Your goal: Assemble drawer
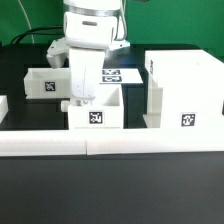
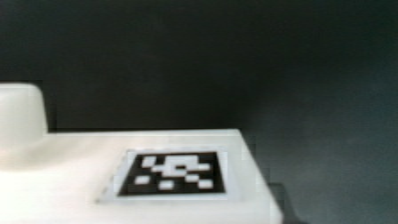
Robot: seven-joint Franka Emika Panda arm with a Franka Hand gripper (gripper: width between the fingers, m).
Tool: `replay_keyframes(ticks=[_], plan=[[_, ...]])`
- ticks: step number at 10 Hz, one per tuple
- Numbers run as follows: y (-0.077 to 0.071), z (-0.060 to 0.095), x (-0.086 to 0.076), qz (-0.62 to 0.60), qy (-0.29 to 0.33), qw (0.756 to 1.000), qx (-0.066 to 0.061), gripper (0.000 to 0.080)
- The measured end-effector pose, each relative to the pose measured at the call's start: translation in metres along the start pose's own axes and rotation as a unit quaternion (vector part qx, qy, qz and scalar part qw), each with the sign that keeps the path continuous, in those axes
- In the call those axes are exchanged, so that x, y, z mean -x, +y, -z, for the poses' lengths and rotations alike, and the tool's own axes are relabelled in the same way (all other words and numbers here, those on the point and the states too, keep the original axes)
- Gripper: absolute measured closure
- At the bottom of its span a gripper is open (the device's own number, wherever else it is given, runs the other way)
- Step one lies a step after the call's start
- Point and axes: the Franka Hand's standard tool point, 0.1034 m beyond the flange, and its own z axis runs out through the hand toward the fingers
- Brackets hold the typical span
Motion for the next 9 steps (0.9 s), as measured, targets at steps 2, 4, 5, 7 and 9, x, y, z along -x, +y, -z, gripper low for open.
replay_keyframes(ticks=[2, 4, 5, 7, 9], plan=[[0.001, 0.001, -0.004, -0.001, 0.001, 1.0, 0.001, 0.0757], [0.005, 0.002, -0.016, 0.004, 0.006, 1.0, 0.004, 0.0757], [0.005, 0.0, -0.022, 0.008, 0.007, 1.0, 0.005, 0.0757], [0.006, -0.001, -0.022, 0.005, 0.007, 1.0, 0.004, 0.0757], [0.004, -0.002, -0.021, 0.004, 0.006, 1.0, -0.002, 0.0757]])
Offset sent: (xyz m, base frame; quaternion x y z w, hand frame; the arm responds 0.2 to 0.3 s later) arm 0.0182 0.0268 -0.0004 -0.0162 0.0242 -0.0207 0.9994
